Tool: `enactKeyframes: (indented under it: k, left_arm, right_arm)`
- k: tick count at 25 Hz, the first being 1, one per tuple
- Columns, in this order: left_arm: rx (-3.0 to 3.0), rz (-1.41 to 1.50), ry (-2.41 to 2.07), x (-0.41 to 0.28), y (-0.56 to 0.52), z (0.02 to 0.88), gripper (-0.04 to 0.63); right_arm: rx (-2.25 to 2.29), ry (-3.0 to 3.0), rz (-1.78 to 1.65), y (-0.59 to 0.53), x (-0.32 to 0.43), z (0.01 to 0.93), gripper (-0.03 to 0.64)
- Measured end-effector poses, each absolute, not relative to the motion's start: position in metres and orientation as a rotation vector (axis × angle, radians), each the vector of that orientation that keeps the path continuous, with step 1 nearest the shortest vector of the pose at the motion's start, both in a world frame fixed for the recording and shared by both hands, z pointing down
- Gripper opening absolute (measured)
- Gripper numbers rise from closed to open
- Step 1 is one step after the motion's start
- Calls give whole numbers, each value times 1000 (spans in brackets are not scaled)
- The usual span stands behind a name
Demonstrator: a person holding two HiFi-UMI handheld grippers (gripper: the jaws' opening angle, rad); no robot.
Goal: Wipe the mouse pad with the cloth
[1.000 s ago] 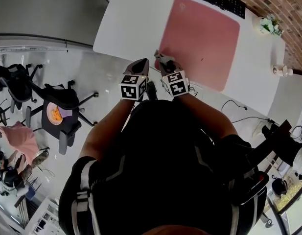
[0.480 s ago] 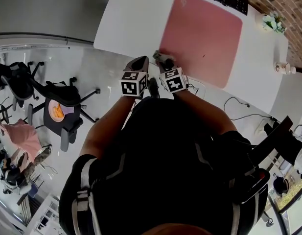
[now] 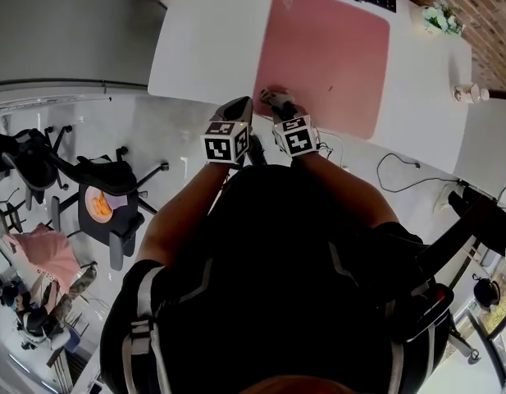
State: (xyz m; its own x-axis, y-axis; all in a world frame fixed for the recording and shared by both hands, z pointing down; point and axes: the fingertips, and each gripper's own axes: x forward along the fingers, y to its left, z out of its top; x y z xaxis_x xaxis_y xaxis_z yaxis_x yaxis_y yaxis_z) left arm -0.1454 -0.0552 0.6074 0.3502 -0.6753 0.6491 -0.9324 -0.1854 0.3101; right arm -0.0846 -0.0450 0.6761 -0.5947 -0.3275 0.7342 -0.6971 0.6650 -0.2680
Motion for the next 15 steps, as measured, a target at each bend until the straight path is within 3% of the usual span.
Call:
enactKeyframes:
  k: [15]
  left_arm:
    - [2125,555,-1185,-65,-81,604,0]
  right_arm:
    - [1115,-2097,822,-62,23,684,31]
